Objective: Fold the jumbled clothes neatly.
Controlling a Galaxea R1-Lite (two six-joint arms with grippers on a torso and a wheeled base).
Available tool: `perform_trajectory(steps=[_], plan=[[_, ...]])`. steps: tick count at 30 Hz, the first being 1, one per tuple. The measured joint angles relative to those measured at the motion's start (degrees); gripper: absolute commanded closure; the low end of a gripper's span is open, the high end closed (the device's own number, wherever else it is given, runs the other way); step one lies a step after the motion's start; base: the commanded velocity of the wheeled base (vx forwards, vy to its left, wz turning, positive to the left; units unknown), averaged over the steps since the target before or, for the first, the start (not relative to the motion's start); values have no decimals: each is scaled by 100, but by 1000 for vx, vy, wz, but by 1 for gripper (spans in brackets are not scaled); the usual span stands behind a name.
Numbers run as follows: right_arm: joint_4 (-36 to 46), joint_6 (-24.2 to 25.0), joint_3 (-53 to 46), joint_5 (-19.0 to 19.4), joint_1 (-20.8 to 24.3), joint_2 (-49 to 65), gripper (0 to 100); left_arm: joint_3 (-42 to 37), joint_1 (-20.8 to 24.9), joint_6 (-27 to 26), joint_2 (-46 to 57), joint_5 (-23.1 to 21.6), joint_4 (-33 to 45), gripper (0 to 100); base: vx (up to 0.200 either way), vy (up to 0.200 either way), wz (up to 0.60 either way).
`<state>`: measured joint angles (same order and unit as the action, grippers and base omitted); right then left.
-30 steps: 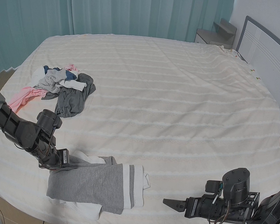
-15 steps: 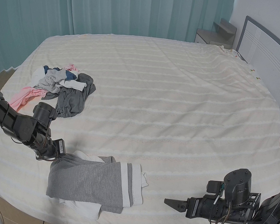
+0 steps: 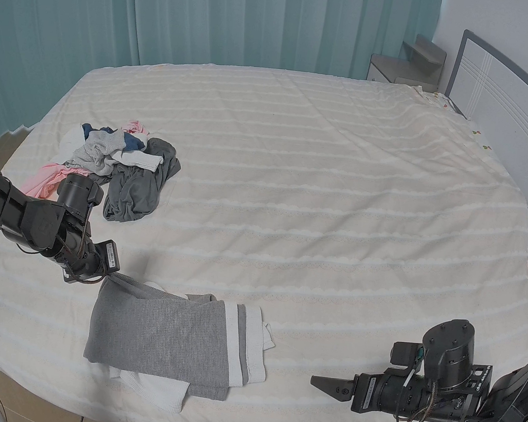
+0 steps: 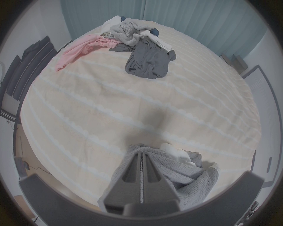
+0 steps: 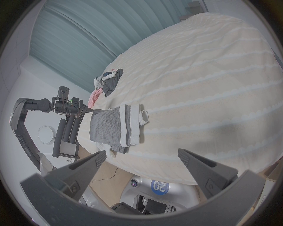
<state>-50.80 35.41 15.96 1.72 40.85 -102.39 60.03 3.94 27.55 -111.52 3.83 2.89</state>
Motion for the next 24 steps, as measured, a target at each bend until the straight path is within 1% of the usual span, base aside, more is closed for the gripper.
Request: perform_trajectory(steps=[1, 8, 13, 14, 18, 21, 22, 24], plan=[[0, 0, 0, 2, 0, 0, 0, -16, 5, 1, -9, 2, 12, 0, 0, 0, 0], [0, 0, -28, 5, -1, 0, 0, -33, -30, 77, -61, 84, 50, 0, 0, 0, 0], [0, 2, -44, 5, -1, 7, 0, 9, -343, 100, -46, 93, 55, 0, 0, 0, 0], [0, 11, -48, 2, -1, 11, 0, 11, -551, 94, 13, 35, 56, 0, 0, 0, 0], [-2, 22, -59, 2, -4, 13, 0, -44, -914, 69, 179, -217, 66, 0, 0, 0, 0], [-5, 33, -85, 2, -4, 13, 0, -341, -1229, -73, 411, -645, 44, 0, 0, 0, 0], [-5, 33, -87, 2, -4, 13, 0, -378, -1248, -98, 430, -680, 41, 0, 0, 0, 0], [-6, 38, -102, 2, -6, 13, 0, -647, -1343, -284, 549, -974, -18, 0, 0, 0, 0]])
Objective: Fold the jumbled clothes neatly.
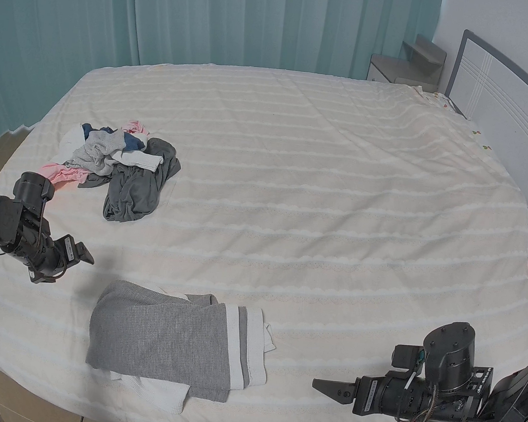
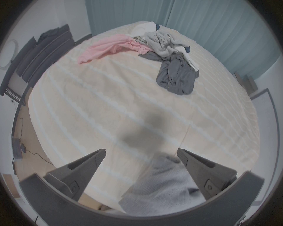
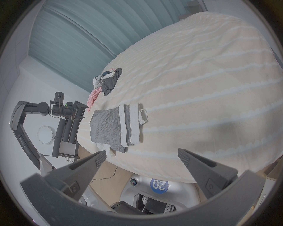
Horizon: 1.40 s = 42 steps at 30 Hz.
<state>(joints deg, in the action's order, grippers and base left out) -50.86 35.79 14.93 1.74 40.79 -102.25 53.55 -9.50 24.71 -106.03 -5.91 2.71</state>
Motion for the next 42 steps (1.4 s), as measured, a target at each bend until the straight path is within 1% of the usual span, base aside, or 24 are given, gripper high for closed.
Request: perform_trajectory(steps=[2, 4, 7, 9, 12, 13, 14, 16, 17, 20, 23, 31, 38, 42], plan=[[1, 0, -22, -2, 0, 0, 0, -286, -78, -176, 118, -432, -126, 0, 0, 0, 0], [0, 1, -48, 0, 0, 0, 0, -653, -130, -356, 247, -968, -352, 0, 0, 0, 0], [4, -2, -91, 0, -5, -2, 0, -1147, -168, -662, 378, -1482, -812, 0, 0, 0, 0], [6, -7, -116, 0, -5, -2, 0, -1401, -196, -1005, 418, -1618, -1039, 0, 0, 0, 0], [9, -13, -146, -5, -5, -6, 0, -1692, -246, -1669, 375, -1746, -1330, 0, 0, 0, 0], [6, -16, -149, -5, -5, -6, 0, -1734, -263, -1790, 356, -1765, -1376, 0, 0, 0, 0], [9, -21, -160, -5, -5, -9, 0, -1825, -323, -2088, 273, -1814, -1497, 0, 0, 0, 0], [11, -27, -166, -7, -5, -15, 0, -1894, -364, -2294, 173, -1893, -1597, 0, 0, 0, 0], [17, -32, -173, -9, -5, -22, 0, -1943, -390, -2393, 77, -2044, -1693, 0, 0, 0, 0], [34, -40, -179, -11, -5, -41, 0, -2015, -439, -2476, -113, -2310, -1885, 0, 0, 0, 0], [50, -73, -177, -11, -2, -66, 0, -2057, -458, -2525, -321, -2381, -2109, 0, 0, 0, 0], [59, -200, -132, -11, 2, -83, 0, -2083, -458, -2876, -986, -2397, -2988, 0, 0, 0, 0], [78, -290, -94, -11, -11, -83, 0, -2063, -266, -2884, -1320, -2409, -3056, 0, 0, 0, 0], [91, -322, -11, -16, -11, -85, 0, -2024, -174, -2867, -1486, -2409, -3333, 0, 0, 0, 0]])
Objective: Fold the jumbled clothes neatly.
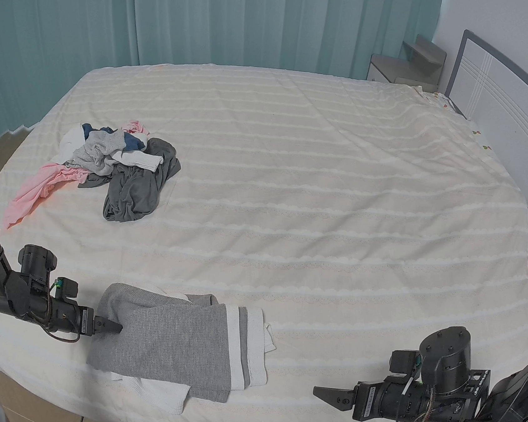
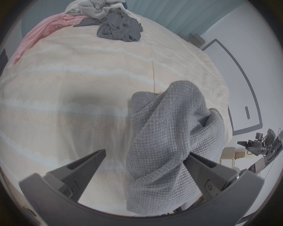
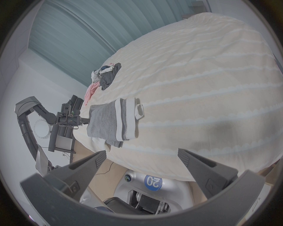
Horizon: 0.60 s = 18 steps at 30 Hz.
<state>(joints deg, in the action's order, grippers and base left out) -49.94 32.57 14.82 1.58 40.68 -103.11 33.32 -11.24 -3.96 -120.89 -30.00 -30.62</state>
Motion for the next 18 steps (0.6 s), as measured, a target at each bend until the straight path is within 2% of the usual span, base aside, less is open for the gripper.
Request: perform_trajectory(steps=[3, 4, 8, 18], plan=[[5, -4, 44, -4, 0, -17, 0, 2, 41, 33, -91, 1, -117, 0, 0, 0, 0], [2, -4, 57, -24, 0, -30, 0, 6, 63, 46, -127, 1, -128, 100, 0, 0, 0], [2, -6, 74, -110, 2, -56, 0, 13, 91, 77, -173, 0, -129, 100, 0, 0, 0], [-4, -4, 124, -166, 11, -139, 0, -33, 83, 601, -112, 12, -126, 100, 0, 0, 0]])
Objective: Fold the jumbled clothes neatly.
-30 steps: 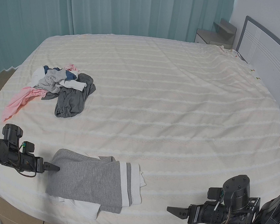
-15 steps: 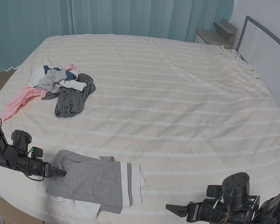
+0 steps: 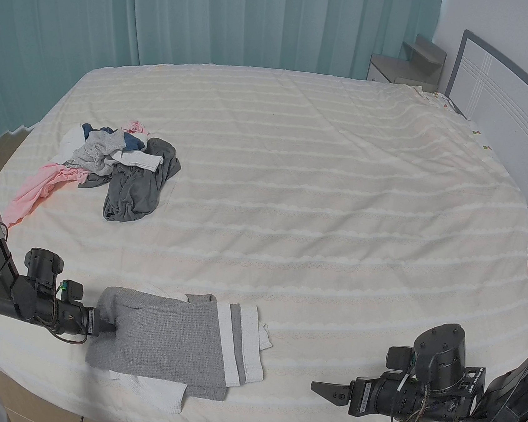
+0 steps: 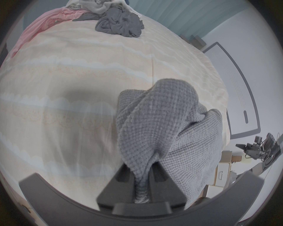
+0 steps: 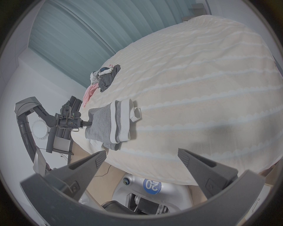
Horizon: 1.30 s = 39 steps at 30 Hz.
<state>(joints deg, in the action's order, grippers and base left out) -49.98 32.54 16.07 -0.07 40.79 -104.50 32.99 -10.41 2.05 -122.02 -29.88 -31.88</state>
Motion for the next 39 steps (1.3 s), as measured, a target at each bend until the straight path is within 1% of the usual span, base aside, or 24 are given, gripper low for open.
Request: perform_trajectory(steps=[4, 7, 9, 10, 18, 21, 22, 23, 26, 29, 30, 33, 37, 39], plan=[[-11, 6, 2, -77, -6, 0, 0, -16, -141, 161, 190, 32, 9, 100, 0, 0, 0], [-21, 17, 2, -143, -16, 11, 0, -5, -380, 202, 368, 101, 7, 100, 0, 0, 0], [-22, 24, -9, -169, -24, 23, 0, 26, -660, 213, 517, 188, 7, 100, 0, 0, 0], [-22, 24, -9, -169, -24, 26, 0, 30, -695, 211, 532, 194, 5, 100, 0, 0, 0], [-27, 33, -28, -261, -35, 91, 0, 361, -1830, 230, 722, 361, 21, 100, 0, 0, 0], [-27, 33, -30, -349, -48, 130, 0, 595, -2319, 238, 674, 599, 27, 100, 0, 0, 0], [-27, 33, -30, -367, -52, 141, 0, 645, -2417, 240, 655, 640, 24, 100, 0, 0, 0], [-27, 30, -34, -395, -57, 158, 0, 758, -2636, 241, 603, 717, 24, 100, 0, 0, 0], [-24, 33, -66, -485, -91, 202, 0, 1062, -3107, 251, 451, 831, 32, 100, 0, 0, 0], [-24, 33, -89, -553, -122, 240, 0, 1375, -3443, 446, 300, 968, 32, 100, 0, 0, 0], [-24, 33, -105, -569, -140, 251, 0, 1451, -3512, 567, 261, 1042, 32, 0, 0, 0, 0], [-27, 37, -140, -591, -174, 282, 0, 1599, -3639, 789, 187, 1234, 29, 0, 0, 0, 0], [-32, 39, -160, -606, -226, 349, 0, 1663, -3688, 818, 168, 1306, 24, 0, 0, 0, 0], [-32, 37, -166, -608, -243, 401, 0, 1662, -3707, 813, 173, 1425, 21, 0, 0, 0, 0]])
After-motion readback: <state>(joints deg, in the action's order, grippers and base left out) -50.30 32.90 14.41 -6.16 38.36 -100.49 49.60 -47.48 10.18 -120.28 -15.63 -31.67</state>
